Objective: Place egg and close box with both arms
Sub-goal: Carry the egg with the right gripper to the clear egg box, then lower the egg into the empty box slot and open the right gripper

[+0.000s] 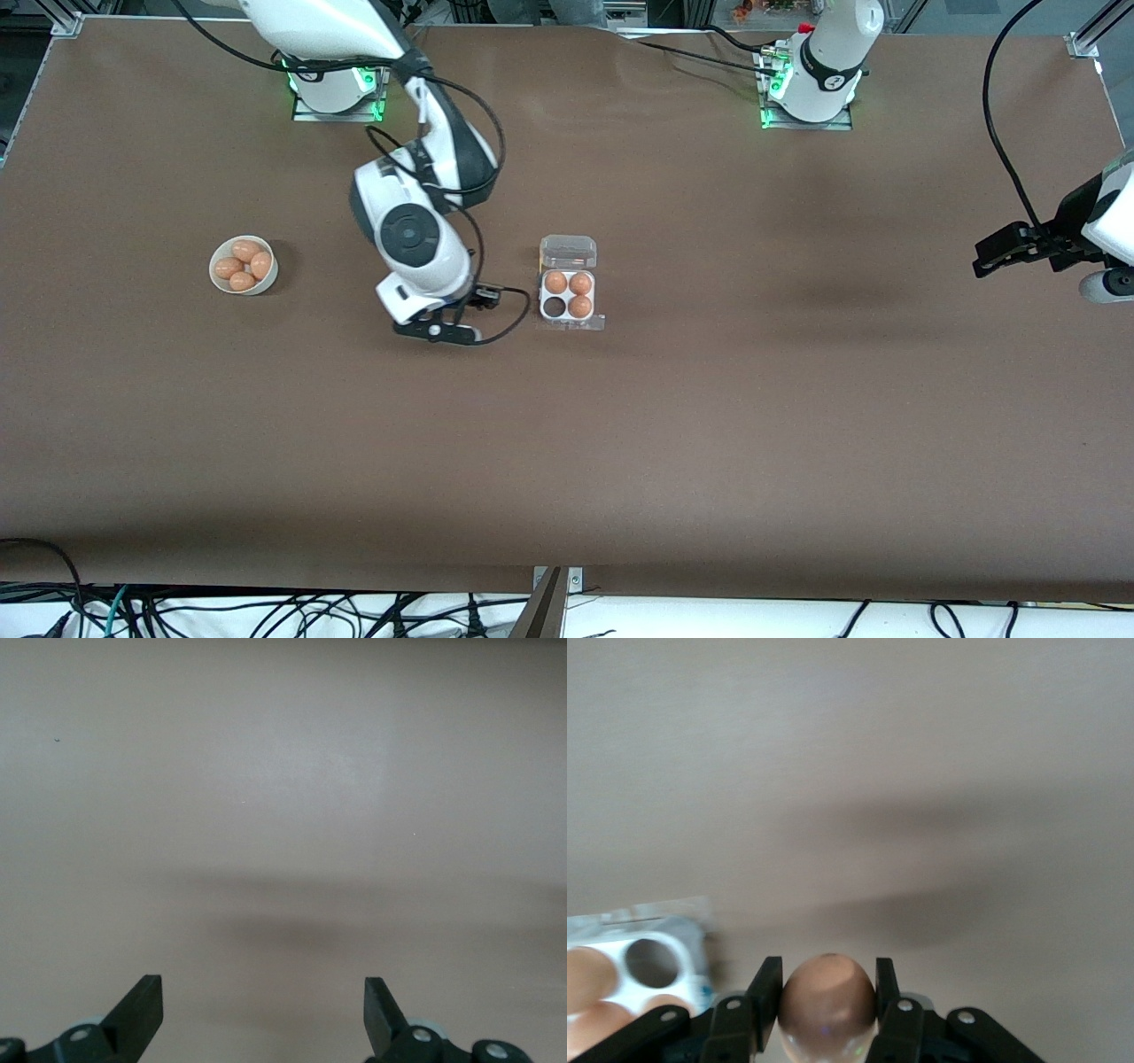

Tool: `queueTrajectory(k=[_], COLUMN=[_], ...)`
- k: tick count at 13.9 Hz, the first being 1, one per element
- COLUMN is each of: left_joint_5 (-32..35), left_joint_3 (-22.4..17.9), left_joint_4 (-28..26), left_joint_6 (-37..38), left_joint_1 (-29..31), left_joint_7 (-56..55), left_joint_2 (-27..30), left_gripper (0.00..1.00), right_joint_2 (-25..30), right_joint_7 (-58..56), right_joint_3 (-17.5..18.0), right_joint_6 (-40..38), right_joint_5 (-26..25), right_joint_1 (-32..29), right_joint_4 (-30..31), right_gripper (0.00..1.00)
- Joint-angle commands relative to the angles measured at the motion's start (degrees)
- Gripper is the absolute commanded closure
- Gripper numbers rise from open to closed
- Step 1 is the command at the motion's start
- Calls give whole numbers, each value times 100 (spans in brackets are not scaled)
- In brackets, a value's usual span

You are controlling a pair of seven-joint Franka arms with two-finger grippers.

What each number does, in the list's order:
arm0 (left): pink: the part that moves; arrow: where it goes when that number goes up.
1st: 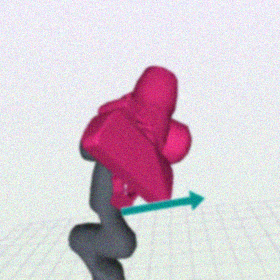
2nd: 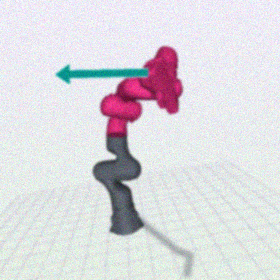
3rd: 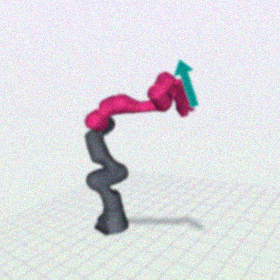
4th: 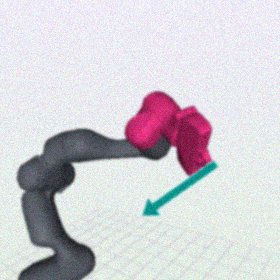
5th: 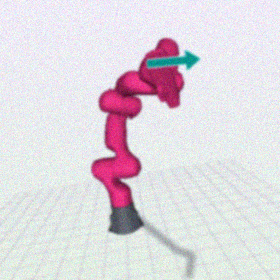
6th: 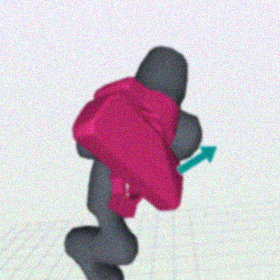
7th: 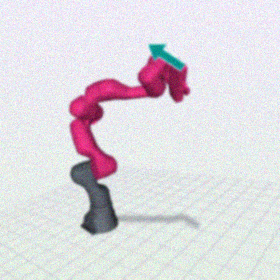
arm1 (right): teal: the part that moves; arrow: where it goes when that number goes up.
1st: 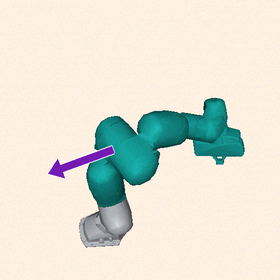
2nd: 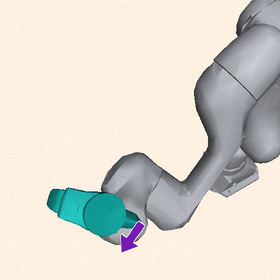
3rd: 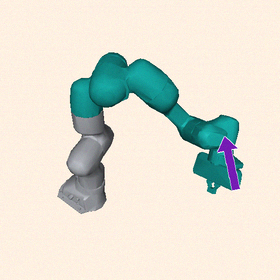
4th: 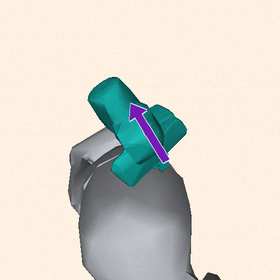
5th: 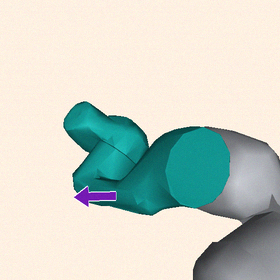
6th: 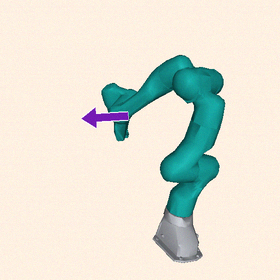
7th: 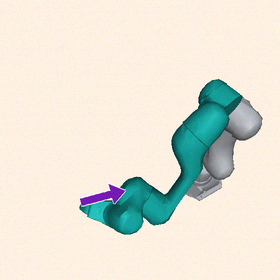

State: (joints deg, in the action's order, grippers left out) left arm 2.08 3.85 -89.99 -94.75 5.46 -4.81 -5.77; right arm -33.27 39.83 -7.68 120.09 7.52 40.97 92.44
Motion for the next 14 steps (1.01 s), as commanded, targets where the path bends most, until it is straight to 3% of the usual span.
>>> queueTrajectory(k=[1, 5, 9, 14], left_joint_5=[-33, -33, -33, -33], left_joint_3=[2, 2, 2, 2], left_joint_4=[157, 148, 148, 148], left_joint_6=[123, 123, 123, 123], left_joint_1=[-1, -1, -1, -1], left_joint_7=[77, 59, 86, 86], left_joint_2=[-56, -64, -73, -73], left_gripper=[0, 0, 0, 0], right_joint_2=[-477, -698, -918, -1014], right_joint_7=[402, 701, 1044, 1062], right_joint_3=[-49, -14, 91, 126], right_joint_6=[-82, 162, 761, 762], right_joint_5=[144, 689, 707, 707], right_joint_1=[271, 447, 588, 614], right_joint_4=[-744, -991, -992, -992], right_gripper=[71, 71, 71, 71])
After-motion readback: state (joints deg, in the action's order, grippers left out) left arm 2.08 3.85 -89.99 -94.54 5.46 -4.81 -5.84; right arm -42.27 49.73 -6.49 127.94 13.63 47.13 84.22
